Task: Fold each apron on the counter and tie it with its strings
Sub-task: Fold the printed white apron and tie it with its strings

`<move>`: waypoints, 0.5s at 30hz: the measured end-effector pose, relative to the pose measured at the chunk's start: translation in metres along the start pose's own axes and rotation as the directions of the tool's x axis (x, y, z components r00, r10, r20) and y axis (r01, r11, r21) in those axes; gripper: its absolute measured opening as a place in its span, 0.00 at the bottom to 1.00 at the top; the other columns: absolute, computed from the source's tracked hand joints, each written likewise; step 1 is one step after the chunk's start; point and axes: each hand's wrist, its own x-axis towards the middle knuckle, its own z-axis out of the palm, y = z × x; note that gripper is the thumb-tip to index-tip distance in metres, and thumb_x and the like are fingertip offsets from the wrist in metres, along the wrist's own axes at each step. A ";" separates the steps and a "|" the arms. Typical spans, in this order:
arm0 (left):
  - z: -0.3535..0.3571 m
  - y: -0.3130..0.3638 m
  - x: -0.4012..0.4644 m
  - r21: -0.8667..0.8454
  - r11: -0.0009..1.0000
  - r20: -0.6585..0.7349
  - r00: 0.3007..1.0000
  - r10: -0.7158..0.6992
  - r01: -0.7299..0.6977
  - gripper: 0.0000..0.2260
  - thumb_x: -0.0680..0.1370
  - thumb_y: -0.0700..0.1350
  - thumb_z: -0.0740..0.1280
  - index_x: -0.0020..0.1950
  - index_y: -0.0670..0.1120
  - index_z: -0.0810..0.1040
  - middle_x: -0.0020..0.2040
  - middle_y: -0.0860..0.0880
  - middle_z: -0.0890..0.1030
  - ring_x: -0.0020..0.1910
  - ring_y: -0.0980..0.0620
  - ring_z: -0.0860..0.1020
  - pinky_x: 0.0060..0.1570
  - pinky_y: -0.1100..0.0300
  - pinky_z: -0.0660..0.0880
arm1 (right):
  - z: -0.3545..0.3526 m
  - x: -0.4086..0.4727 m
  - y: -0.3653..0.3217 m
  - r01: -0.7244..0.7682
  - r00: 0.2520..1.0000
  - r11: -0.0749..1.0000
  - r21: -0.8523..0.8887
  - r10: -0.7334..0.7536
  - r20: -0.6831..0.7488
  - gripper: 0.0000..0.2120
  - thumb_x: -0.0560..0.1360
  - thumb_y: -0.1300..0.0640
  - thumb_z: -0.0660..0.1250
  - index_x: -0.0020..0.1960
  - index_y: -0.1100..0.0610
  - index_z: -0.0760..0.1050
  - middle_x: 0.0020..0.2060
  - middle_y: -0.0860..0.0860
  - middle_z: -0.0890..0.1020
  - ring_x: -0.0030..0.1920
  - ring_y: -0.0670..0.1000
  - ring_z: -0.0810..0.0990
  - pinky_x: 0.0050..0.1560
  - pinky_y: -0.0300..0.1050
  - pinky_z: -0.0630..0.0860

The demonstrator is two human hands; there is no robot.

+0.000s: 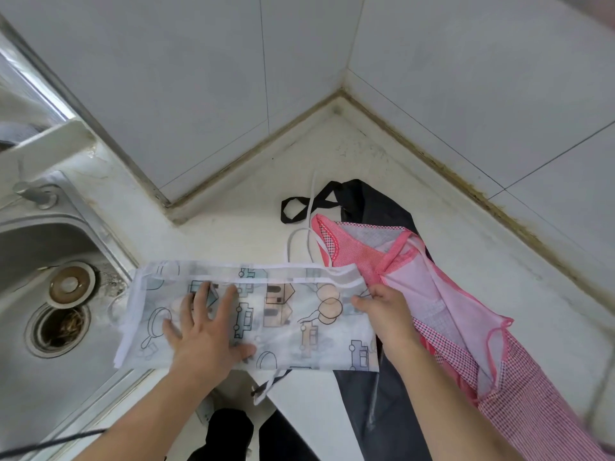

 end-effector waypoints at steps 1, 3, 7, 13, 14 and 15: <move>0.000 0.001 0.000 0.001 1.000 0.014 1.000 0.000 0.000 0.52 0.72 0.67 0.74 0.81 0.64 0.38 0.83 0.46 0.36 0.82 0.39 0.37 0.75 0.27 0.44 | 0.001 0.001 -0.001 0.003 0.998 1.000 0.012 -0.004 0.056 0.05 0.73 0.57 0.77 0.46 0.56 0.83 0.42 0.53 0.88 0.45 0.54 0.87 0.52 0.57 0.84; 0.000 0.000 0.001 0.022 1.000 0.025 1.000 -0.006 0.005 0.53 0.72 0.67 0.73 0.81 0.64 0.37 0.83 0.46 0.35 0.82 0.38 0.36 0.75 0.26 0.44 | 0.006 0.002 -0.009 0.026 0.987 0.998 0.057 -0.035 0.155 0.09 0.74 0.53 0.77 0.54 0.49 0.84 0.48 0.46 0.88 0.50 0.49 0.87 0.55 0.53 0.83; -0.001 0.002 0.002 0.056 0.998 0.059 0.998 -0.037 0.033 0.53 0.73 0.68 0.72 0.81 0.64 0.34 0.83 0.46 0.33 0.82 0.38 0.35 0.76 0.27 0.43 | 0.010 0.011 -0.024 0.207 0.978 0.978 -0.021 -0.207 -0.012 0.04 0.79 0.56 0.72 0.53 0.50 0.82 0.47 0.46 0.87 0.50 0.49 0.86 0.48 0.47 0.83; -0.002 0.007 0.004 0.097 0.994 0.089 0.994 -0.064 0.056 0.54 0.73 0.68 0.71 0.81 0.63 0.32 0.82 0.46 0.31 0.82 0.37 0.35 0.75 0.26 0.44 | -0.023 0.022 -0.050 0.260 0.938 0.954 -0.151 -0.212 0.276 0.11 0.78 0.56 0.74 0.56 0.43 0.81 0.52 0.46 0.85 0.53 0.49 0.85 0.48 0.47 0.85; -0.002 0.008 0.004 0.100 0.993 0.093 0.993 -0.069 0.060 0.54 0.73 0.68 0.71 0.81 0.62 0.32 0.82 0.46 0.31 0.82 0.36 0.35 0.75 0.26 0.44 | -0.027 0.027 -0.057 0.240 0.924 0.947 -0.215 -0.155 0.350 0.08 0.77 0.56 0.75 0.54 0.46 0.82 0.51 0.47 0.86 0.52 0.50 0.86 0.49 0.52 0.86; -0.002 0.008 0.004 0.100 0.993 0.097 0.993 -0.071 0.061 0.53 0.74 0.68 0.71 0.81 0.62 0.32 0.82 0.45 0.31 0.82 0.36 0.35 0.75 0.26 0.44 | -0.030 0.030 -0.063 0.222 0.908 0.934 -0.279 -0.093 0.409 0.06 0.76 0.56 0.76 0.53 0.48 0.83 0.50 0.49 0.86 0.50 0.51 0.87 0.49 0.55 0.86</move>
